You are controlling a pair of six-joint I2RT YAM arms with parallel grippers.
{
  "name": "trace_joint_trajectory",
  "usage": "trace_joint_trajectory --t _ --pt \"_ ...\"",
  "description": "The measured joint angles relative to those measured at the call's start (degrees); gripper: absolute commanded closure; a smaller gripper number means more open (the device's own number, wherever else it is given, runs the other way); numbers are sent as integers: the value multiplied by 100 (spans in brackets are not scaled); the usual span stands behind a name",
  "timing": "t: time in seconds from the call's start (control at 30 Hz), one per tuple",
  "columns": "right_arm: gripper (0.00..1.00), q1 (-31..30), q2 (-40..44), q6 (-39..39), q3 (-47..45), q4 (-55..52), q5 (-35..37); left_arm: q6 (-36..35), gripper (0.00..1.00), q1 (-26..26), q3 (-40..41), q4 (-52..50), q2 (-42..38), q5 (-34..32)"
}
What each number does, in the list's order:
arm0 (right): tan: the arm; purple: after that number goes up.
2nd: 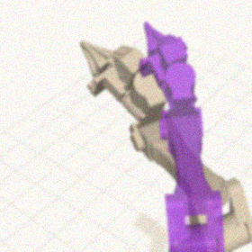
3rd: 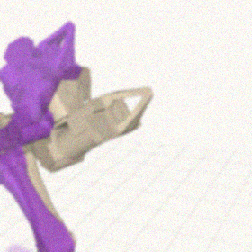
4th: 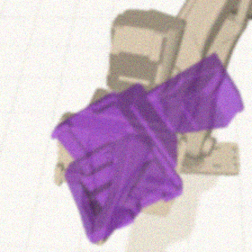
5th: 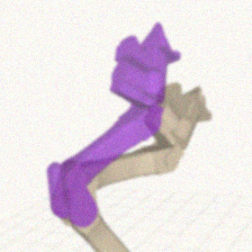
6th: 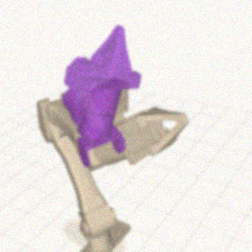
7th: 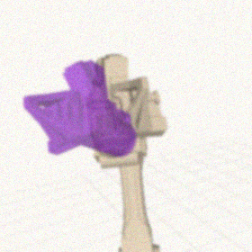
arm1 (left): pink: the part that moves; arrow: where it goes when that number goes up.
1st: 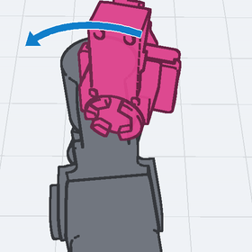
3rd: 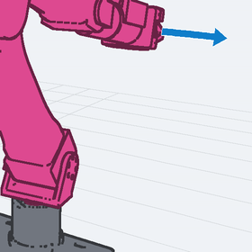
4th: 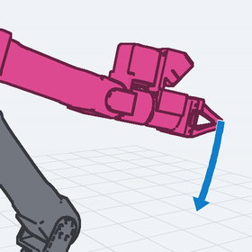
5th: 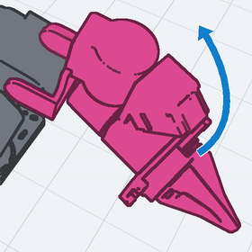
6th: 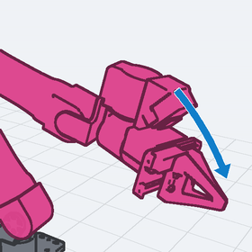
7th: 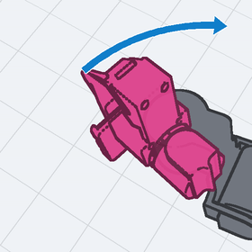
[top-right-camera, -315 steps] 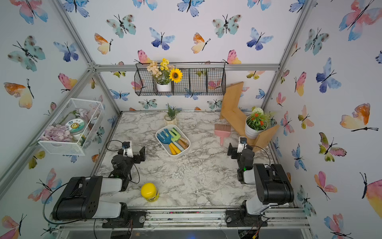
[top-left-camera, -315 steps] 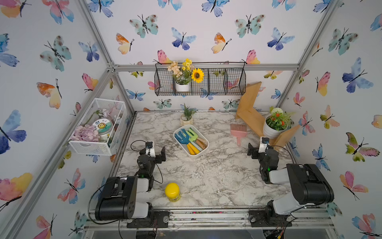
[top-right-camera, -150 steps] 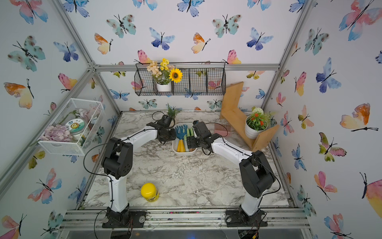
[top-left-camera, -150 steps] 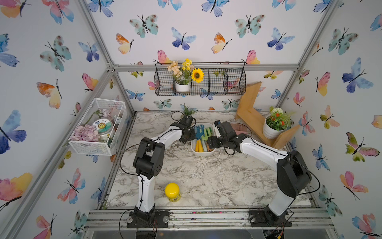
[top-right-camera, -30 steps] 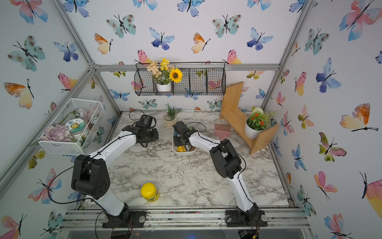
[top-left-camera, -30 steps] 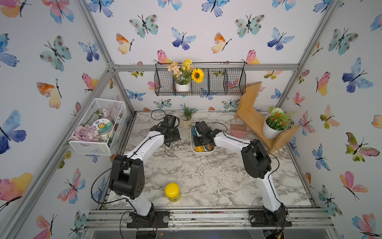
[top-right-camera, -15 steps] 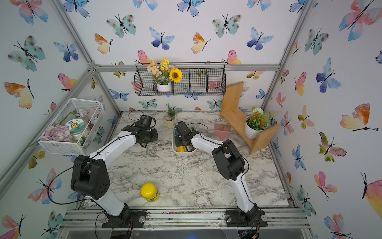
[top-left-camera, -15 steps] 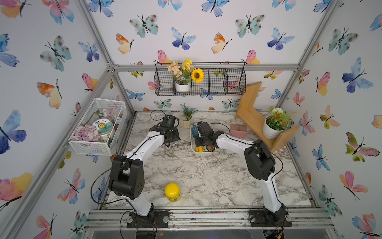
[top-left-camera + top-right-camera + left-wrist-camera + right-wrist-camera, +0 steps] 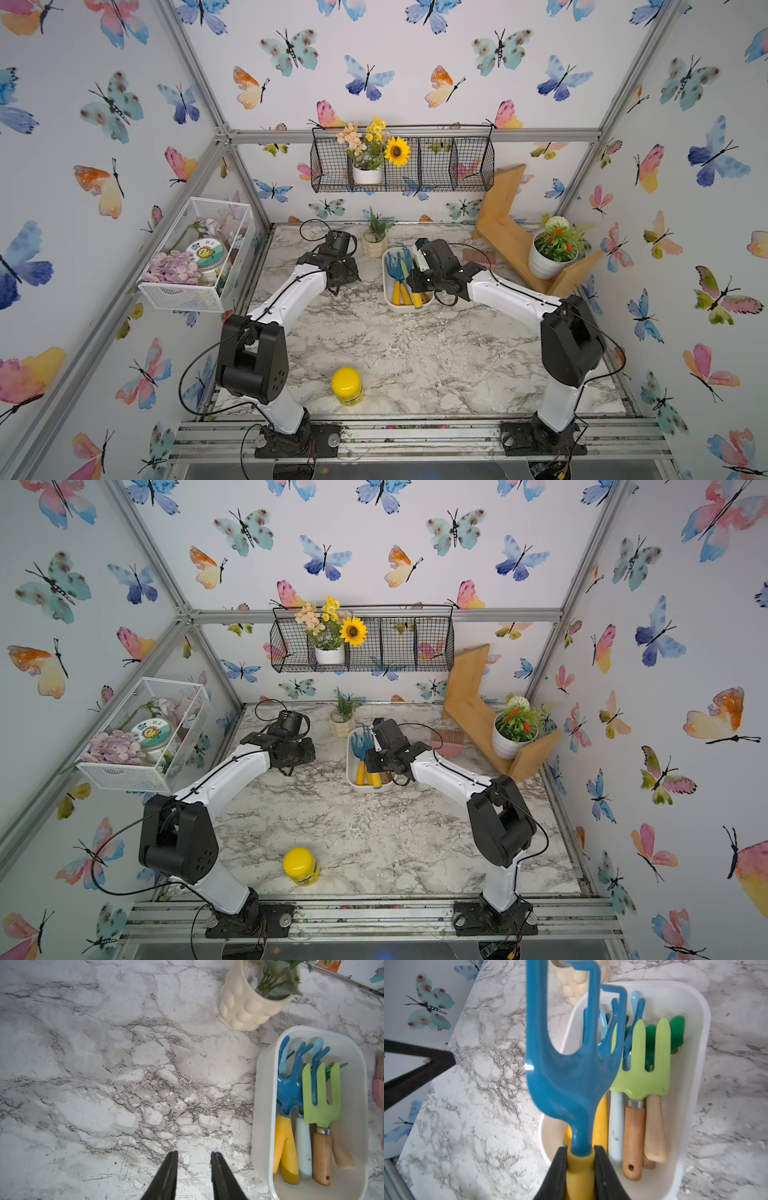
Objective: Take the hand rake out of the storage box
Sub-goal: Pick up the rake from the storage box, then place the rake at the center of the board.
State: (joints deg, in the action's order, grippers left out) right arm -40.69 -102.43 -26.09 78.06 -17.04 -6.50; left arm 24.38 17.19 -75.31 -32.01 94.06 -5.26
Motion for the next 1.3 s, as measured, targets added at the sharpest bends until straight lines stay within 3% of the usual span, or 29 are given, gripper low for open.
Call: trace_joint_trajectory --t 0.3,0.57,0.87,1.3 --pt "88 -57 1519 -592 -1993 94 -1029 -63 67 0 -2 -24 -26 -2" --pt "88 -562 2035 -1211 -2918 358 -1357 -66 67 0 -155 -136 -24 -2" --pt "87 -817 1982 -1827 -3512 994 -1554 -63 67 0 -208 -149 -24 -2" --pt "83 -817 1329 -2288 -3668 1818 -1585 -61 67 0 -208 -146 -24 -2"
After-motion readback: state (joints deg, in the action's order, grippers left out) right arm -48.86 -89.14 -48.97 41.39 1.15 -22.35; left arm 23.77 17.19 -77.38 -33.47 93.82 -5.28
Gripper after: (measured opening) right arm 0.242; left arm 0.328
